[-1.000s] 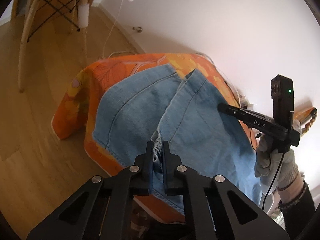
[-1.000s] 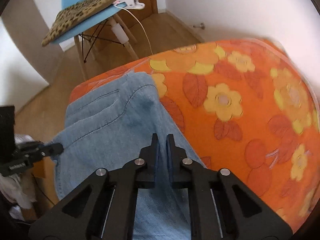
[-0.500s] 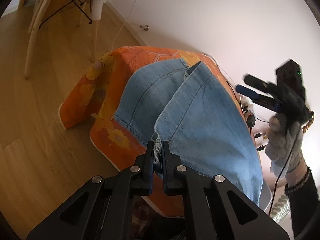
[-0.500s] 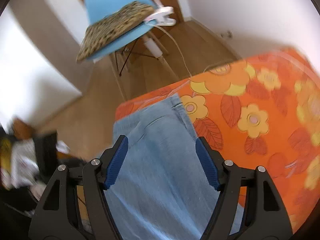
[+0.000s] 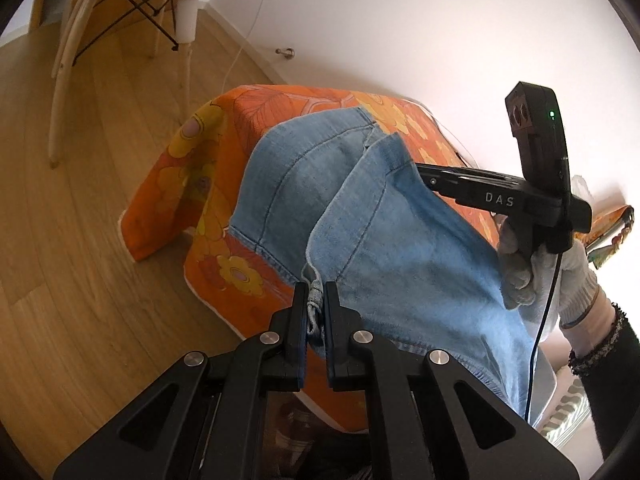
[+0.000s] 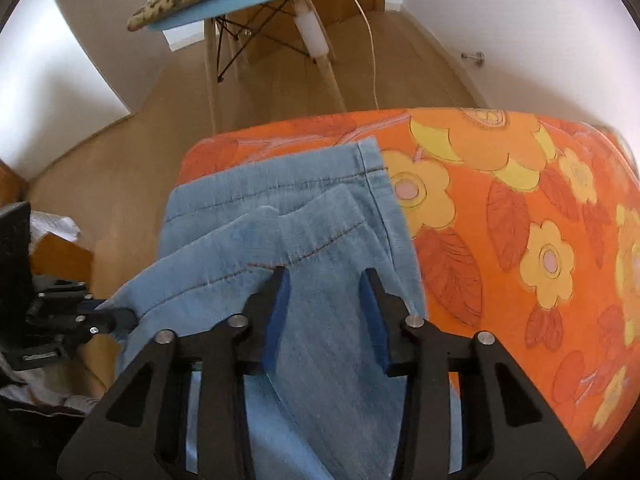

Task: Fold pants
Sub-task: 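Lay the folded hems down and open both grippers, then move both grippers to the waistband and side seam of the folded jeans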

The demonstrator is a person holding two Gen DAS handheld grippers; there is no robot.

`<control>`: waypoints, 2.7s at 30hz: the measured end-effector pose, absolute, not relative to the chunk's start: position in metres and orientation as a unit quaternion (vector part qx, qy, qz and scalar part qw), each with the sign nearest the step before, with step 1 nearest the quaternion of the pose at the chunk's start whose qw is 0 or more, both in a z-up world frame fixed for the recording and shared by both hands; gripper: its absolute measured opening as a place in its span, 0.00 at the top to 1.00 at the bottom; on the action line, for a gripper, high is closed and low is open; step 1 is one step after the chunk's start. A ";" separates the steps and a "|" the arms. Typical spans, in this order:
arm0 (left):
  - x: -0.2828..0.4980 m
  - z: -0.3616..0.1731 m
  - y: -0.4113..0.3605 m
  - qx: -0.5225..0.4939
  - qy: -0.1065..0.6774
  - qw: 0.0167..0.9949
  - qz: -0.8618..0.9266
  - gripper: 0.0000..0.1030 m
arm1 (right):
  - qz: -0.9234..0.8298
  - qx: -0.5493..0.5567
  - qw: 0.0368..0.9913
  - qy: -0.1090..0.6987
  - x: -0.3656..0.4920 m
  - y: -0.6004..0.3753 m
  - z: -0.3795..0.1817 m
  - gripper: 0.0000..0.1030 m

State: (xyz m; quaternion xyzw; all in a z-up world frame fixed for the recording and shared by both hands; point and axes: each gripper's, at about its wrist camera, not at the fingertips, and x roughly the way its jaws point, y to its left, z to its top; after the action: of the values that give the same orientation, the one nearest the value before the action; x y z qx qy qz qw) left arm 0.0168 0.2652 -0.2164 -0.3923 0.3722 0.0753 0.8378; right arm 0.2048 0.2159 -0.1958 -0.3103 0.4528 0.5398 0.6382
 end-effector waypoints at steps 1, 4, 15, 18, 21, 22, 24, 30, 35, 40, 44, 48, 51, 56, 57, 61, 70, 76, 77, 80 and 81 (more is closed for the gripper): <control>0.016 -0.216 0.266 -0.394 0.371 0.837 0.075 0.95 | 0.543 -0.305 0.633 0.460 0.206 0.217 -0.193 0.62; 0.017 -0.216 0.266 -0.392 0.372 0.838 0.075 0.95 | 0.540 -0.281 0.642 0.466 0.219 0.216 -0.187 0.62; 0.016 -0.215 0.263 -0.390 0.367 0.840 0.081 0.95 | 0.525 -0.322 0.653 0.441 0.219 0.234 -0.201 0.75; 0.015 -0.213 0.262 -0.389 0.363 0.842 0.084 0.95 | 0.520 -0.353 0.656 0.418 0.205 0.229 -0.198 0.94; 0.012 -0.207 0.264 -0.390 0.354 0.846 0.085 0.95 | 0.525 -0.343 0.663 0.409 0.203 0.222 -0.185 0.96; 0.010 -0.202 0.265 -0.389 0.349 0.849 0.084 0.95 | 0.521 -0.340 0.674 0.399 0.203 0.217 -0.176 0.96; 0.009 -0.195 0.267 -0.387 0.343 0.852 0.082 0.95 | 0.523 -0.317 0.689 0.390 0.206 0.210 -0.158 0.98; 0.014 -0.162 0.274 -0.358 0.316 0.875 0.081 0.95 | 0.518 -0.290 0.723 0.353 0.208 0.218 -0.108 0.98; 0.010 -0.156 0.298 -0.357 0.304 0.878 0.097 0.95 | 0.509 -0.292 0.730 0.351 0.212 0.249 -0.109 0.98; 0.021 -0.192 0.303 -0.358 0.349 0.860 0.107 0.95 | 0.479 -0.328 0.724 0.374 0.213 0.285 -0.159 0.98; 0.030 -0.212 0.300 -0.353 0.367 0.852 0.118 0.95 | 0.465 -0.344 0.717 0.389 0.216 0.290 -0.192 0.98; 0.033 -0.213 0.297 -0.345 0.372 0.854 0.119 0.95 | 0.455 -0.296 0.732 0.411 0.232 0.274 -0.181 0.86; 0.033 -0.212 0.299 -0.346 0.375 0.852 0.116 0.93 | 0.450 -0.231 0.754 0.419 0.243 0.240 -0.149 0.61; 0.031 -0.201 0.297 -0.331 0.385 0.853 0.121 0.89 | 0.444 -0.107 0.785 0.418 0.246 0.147 -0.098 0.61; 0.030 -0.197 0.296 -0.322 0.387 0.855 0.126 0.84 | 0.439 -0.095 0.790 0.417 0.245 0.130 -0.092 0.61; 0.024 -0.185 0.297 -0.306 0.390 0.854 0.158 0.78 | 0.401 -0.077 0.821 0.398 0.235 0.058 -0.069 0.59; 0.017 -0.135 0.283 -0.265 0.370 0.875 0.163 0.78 | 0.315 -0.044 0.874 0.366 0.216 -0.099 -0.023 0.45; 0.037 -0.098 0.234 -0.215 0.362 0.902 0.091 0.78 | 0.233 -0.041 0.909 0.344 0.189 -0.197 0.002 0.37; 0.043 -0.092 0.219 -0.204 0.361 0.907 0.072 0.78 | 0.225 -0.038 0.911 0.343 0.186 -0.209 0.005 0.37; 0.056 -0.082 0.187 -0.181 0.361 0.914 0.028 0.78 | 0.199 -0.025 0.918 0.342 0.173 -0.251 0.012 0.37; 0.060 -0.078 0.177 -0.175 0.361 0.916 0.012 0.78 | 0.191 -0.022 0.920 0.342 0.169 -0.263 0.014 0.37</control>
State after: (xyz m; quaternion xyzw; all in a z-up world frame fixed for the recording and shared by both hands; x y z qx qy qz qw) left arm 0.0596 0.1767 -0.0779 -0.1754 0.3609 0.0116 0.9159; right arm 0.1687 -0.2629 0.0138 -0.0216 0.3418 0.1915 0.9198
